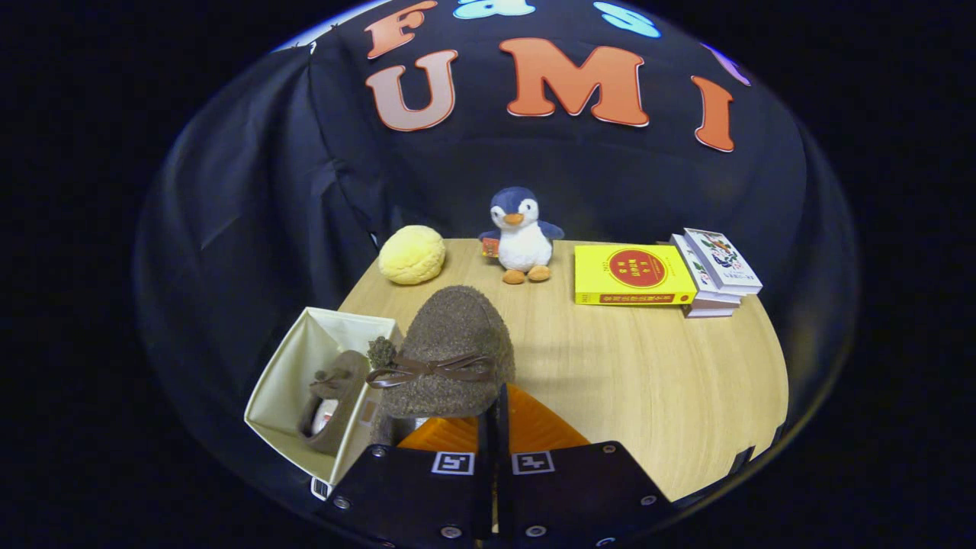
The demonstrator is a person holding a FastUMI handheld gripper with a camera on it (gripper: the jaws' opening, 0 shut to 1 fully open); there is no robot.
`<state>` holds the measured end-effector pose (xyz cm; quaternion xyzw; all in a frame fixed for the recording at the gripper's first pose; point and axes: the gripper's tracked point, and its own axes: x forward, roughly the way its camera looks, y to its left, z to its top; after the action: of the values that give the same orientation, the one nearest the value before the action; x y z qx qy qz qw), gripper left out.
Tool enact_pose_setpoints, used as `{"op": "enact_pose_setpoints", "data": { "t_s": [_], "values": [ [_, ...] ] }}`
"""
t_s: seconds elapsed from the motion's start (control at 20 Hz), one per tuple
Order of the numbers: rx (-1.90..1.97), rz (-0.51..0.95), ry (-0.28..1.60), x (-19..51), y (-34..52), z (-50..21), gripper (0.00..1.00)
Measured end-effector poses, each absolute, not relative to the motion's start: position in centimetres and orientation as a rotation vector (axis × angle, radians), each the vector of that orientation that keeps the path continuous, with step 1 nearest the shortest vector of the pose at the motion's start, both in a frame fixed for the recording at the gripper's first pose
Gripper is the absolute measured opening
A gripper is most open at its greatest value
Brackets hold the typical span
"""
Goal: Open the storage box then place both shoes into the box .Put the left shoe in first, then the right shoe, with the right side of both shoes facing outward in a uniform manner.
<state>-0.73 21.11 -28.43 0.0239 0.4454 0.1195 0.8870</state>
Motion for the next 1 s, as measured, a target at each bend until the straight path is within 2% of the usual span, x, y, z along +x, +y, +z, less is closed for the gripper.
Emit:
{"op": "enact_pose_setpoints", "data": {
  "t_s": [0.5,1.0],
  "values": [
    [0.035,0.374,0.992,-1.9,33.1,-28.7,0.03],
    [-0.029,0.356,1.101,-3.4,37.2,-34.3,0.04]
  ]
}}
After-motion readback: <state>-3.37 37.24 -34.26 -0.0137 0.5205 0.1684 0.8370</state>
